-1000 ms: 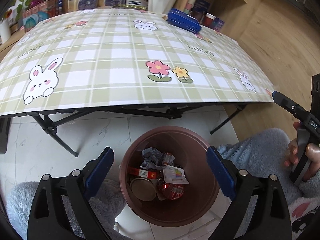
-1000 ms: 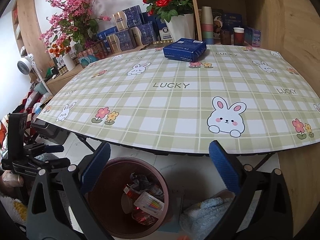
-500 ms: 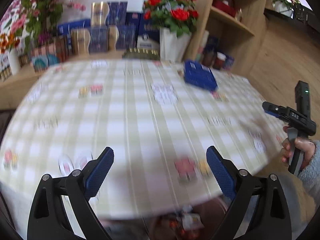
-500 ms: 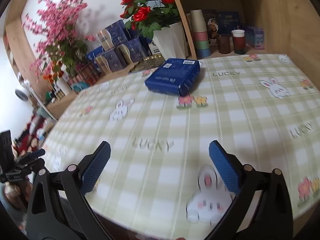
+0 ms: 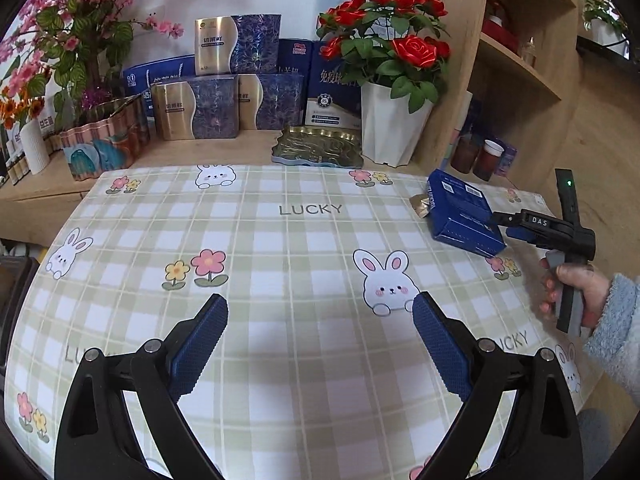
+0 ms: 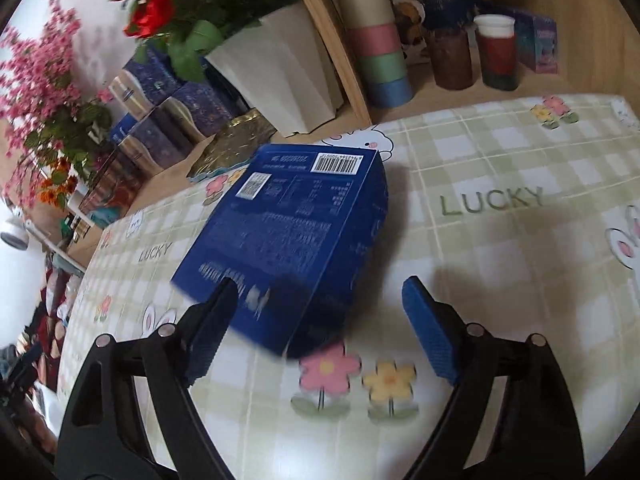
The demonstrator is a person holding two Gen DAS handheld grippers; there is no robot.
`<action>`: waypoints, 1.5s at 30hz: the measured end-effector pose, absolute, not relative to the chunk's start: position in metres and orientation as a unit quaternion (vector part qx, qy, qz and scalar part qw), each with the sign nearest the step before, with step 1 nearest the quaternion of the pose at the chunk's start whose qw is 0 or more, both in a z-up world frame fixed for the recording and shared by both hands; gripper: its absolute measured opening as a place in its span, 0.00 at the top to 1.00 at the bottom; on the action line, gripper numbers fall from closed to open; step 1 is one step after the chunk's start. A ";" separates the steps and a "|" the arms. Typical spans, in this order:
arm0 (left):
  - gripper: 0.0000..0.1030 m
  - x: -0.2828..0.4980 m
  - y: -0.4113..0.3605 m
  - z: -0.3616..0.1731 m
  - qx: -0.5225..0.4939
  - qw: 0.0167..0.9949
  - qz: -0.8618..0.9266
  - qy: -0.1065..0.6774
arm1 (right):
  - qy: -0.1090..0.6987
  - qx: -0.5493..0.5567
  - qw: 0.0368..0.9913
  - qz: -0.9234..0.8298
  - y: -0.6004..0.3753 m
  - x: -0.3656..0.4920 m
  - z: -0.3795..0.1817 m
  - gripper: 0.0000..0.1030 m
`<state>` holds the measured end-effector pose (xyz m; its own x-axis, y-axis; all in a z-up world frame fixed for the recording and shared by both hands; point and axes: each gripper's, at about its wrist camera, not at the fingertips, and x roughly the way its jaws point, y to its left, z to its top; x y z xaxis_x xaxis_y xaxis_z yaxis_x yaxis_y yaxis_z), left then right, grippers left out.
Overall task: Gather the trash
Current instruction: 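Grasp the blue coffee box with the right gripper and lift it, then grasp the gold-and-green wrapper with the left gripper while the right gripper holds the blue box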
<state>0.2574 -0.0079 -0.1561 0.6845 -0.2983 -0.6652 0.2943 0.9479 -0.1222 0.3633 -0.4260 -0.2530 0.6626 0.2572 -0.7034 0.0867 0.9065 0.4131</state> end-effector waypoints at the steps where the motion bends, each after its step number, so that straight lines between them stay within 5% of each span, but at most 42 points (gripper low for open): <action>1: 0.11 0.262 -0.009 -0.158 -0.003 0.917 -0.162 0.363 | 0.407 0.218 0.885 0.048 -0.427 0.368 -0.255 0.19; 11: 0.11 0.267 -0.025 -0.186 0.007 0.903 -0.178 0.392 | 0.391 0.337 0.853 0.080 -0.444 0.393 -0.279 0.28; 16: 0.11 0.259 -0.022 -0.183 0.009 0.903 -0.177 0.391 | 0.382 0.384 0.833 0.113 -0.444 0.387 -0.270 0.64; 22: 0.11 0.244 -0.015 -0.169 -0.002 0.906 -0.178 0.384 | 0.325 0.386 0.849 0.155 -0.432 0.358 -0.206 0.83; 29: 0.11 0.221 -0.022 -0.153 -0.002 0.906 -0.201 0.374 | 0.301 0.295 0.898 0.127 -0.447 0.295 -0.139 0.83; 40: 0.11 0.254 -0.122 -0.154 0.018 0.868 -0.282 0.408 | 0.324 0.218 0.920 0.035 -0.501 0.231 -0.146 0.83; 45: 0.33 0.312 -0.188 -0.169 -0.023 0.841 -0.285 0.459 | 0.324 0.191 0.926 0.026 -0.515 0.222 -0.154 0.83</action>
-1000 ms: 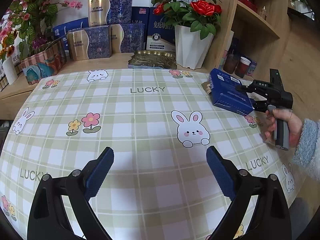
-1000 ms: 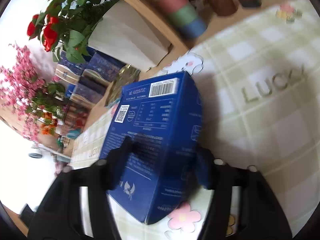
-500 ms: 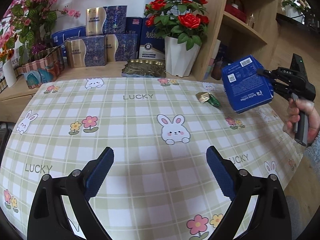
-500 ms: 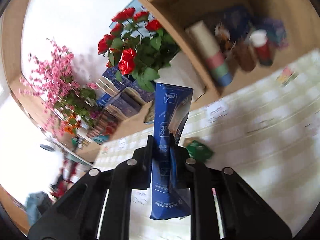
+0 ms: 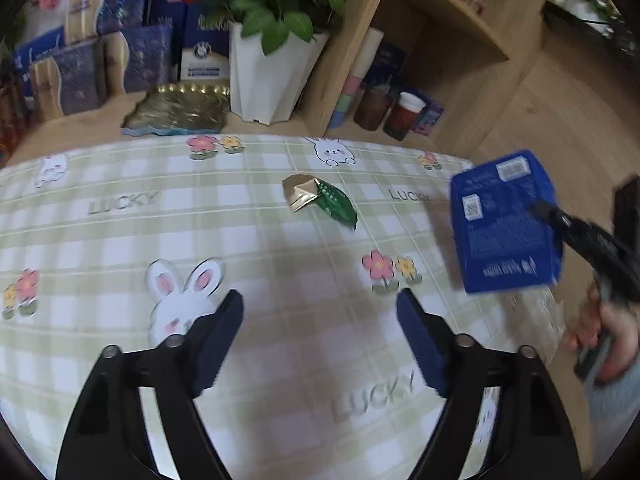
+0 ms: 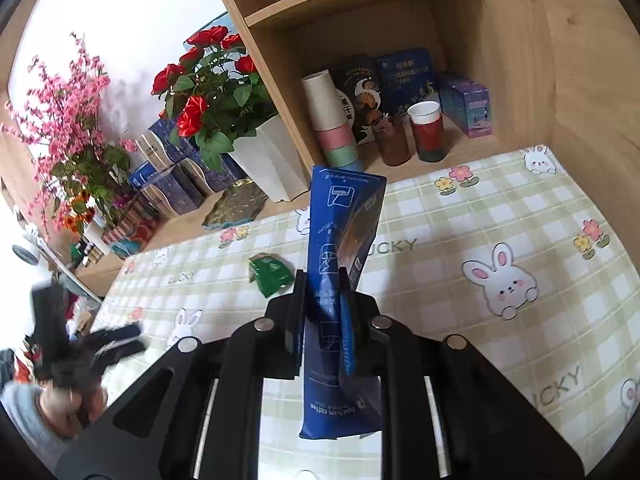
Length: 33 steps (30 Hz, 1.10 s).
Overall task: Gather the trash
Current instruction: 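Grasp the gold-and-green wrapper with the left gripper while the right gripper holds the blue box, then carry the blue box and wrapper over the brown bin with both grippers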
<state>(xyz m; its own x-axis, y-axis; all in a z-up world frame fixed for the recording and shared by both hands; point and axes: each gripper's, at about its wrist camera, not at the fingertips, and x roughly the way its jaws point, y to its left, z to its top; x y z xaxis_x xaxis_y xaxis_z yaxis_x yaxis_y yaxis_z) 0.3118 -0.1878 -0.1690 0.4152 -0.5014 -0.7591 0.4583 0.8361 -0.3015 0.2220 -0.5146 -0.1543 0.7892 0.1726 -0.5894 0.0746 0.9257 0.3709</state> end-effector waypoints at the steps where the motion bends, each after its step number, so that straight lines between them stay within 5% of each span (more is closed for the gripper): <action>1: 0.35 0.324 -0.202 -0.173 -0.025 0.839 -0.277 0.467 | 0.323 0.191 0.927 0.024 -0.517 0.221 -0.155 0.83; 16: 0.42 0.433 -0.287 -0.228 -0.111 0.836 -0.157 0.513 | 0.282 0.208 0.936 0.026 -0.565 0.182 -0.157 0.83; 18: 0.82 0.437 -0.291 -0.231 -0.094 0.838 -0.155 0.515 | 0.286 0.212 0.934 0.024 -0.568 0.180 -0.161 0.83; 20: 0.87 0.434 -0.289 -0.226 -0.081 0.845 -0.157 0.504 | 0.288 0.220 0.932 0.022 -0.570 0.177 -0.163 0.83; 33: 0.88 0.340 -0.198 -0.161 -0.057 0.850 -0.237 0.467 | 0.274 0.253 0.926 0.063 -0.518 0.139 -0.152 0.83</action>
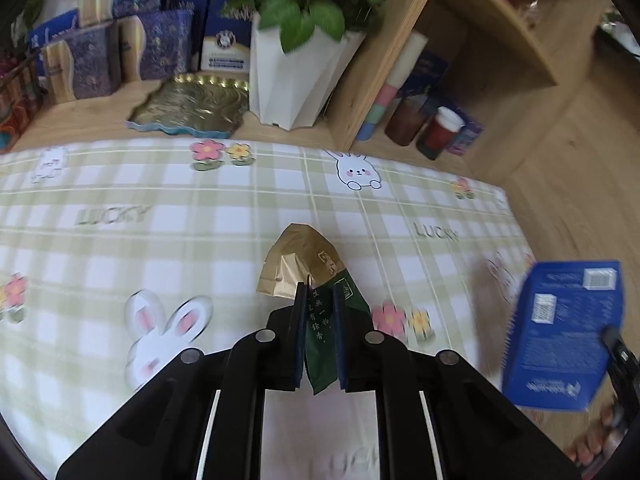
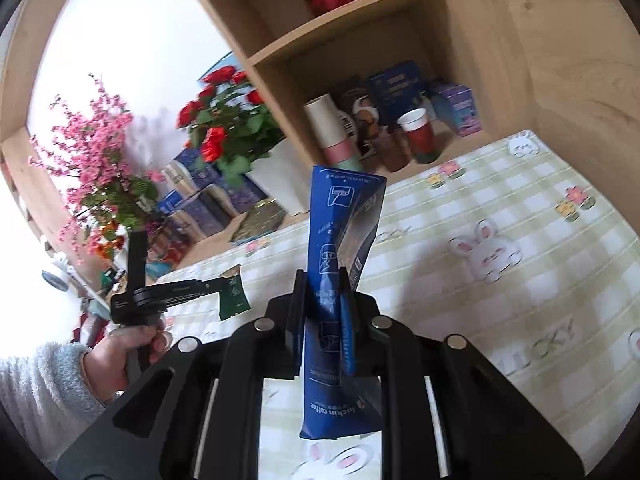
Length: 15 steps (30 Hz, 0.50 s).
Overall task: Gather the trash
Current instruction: 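Carry the blue box and wrapper over the brown bin with both grippers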
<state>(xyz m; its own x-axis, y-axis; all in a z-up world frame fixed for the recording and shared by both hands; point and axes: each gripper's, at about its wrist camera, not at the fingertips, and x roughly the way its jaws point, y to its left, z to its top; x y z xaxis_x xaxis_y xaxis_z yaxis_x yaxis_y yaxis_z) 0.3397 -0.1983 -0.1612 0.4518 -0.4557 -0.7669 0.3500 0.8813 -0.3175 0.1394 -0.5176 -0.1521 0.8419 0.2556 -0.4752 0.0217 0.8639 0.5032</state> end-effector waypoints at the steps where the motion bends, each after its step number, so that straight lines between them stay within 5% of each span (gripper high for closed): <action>1: 0.88 0.331 -0.188 -0.155 -0.063 0.851 -0.239 0.463 | 0.276 0.254 0.925 0.067 -0.512 0.137 -0.151 0.83; 15: 0.88 0.156 -0.031 -0.106 -0.045 0.876 -0.228 0.421 | 0.315 0.229 0.910 0.143 -0.407 0.087 -0.133 0.83</action>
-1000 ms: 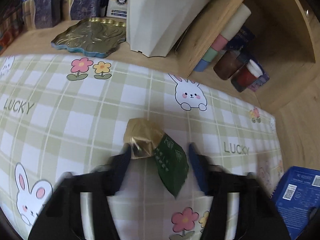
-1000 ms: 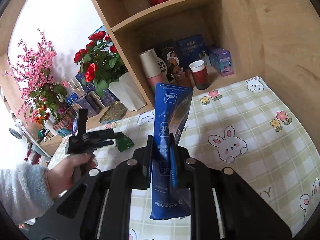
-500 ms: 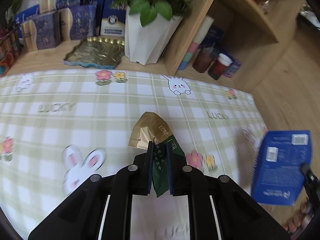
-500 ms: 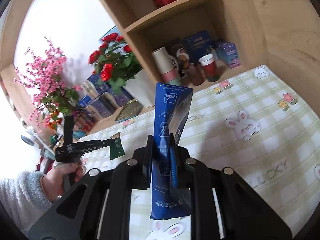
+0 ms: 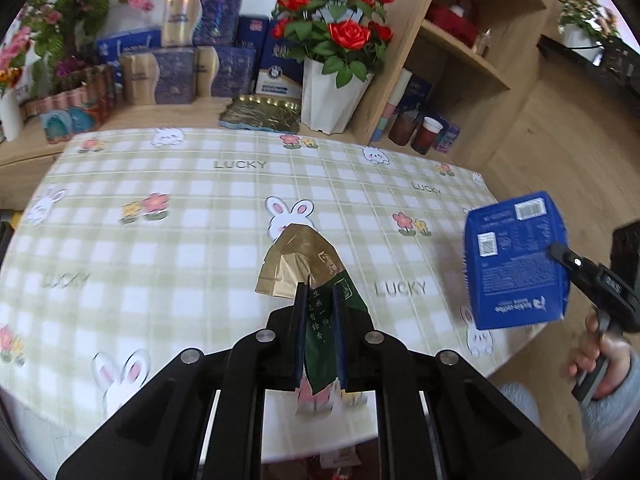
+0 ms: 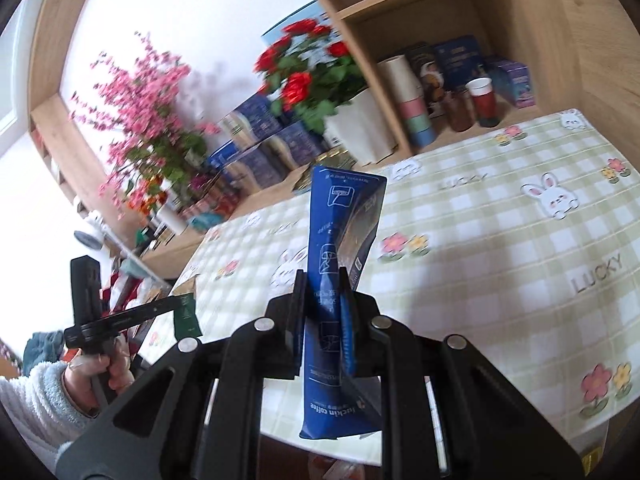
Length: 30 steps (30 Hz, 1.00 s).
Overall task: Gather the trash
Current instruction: 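Carry the blue box and wrapper over the brown bin with both grippers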
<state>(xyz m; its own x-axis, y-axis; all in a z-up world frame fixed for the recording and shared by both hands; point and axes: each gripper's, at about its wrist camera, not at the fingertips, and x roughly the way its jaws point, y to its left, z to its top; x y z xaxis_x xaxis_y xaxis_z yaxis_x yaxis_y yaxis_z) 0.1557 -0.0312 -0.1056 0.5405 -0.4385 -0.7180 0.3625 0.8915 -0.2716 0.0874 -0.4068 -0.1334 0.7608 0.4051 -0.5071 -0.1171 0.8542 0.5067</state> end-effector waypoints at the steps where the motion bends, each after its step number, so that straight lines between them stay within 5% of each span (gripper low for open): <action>1: 0.88 0.145 -0.024 -0.103 -0.048 0.878 -0.228 0.418 | 0.317 0.227 0.909 0.147 -0.401 0.085 -0.133 0.83; 26: 0.89 0.012 0.028 -0.112 -0.076 0.892 -0.225 0.384 | 0.467 0.134 0.820 0.304 -0.246 0.009 -0.196 0.83; 30: 0.96 0.009 0.028 -0.116 -0.075 0.890 -0.228 0.388 | 0.482 0.134 0.803 0.323 -0.233 0.010 -0.207 0.83</action>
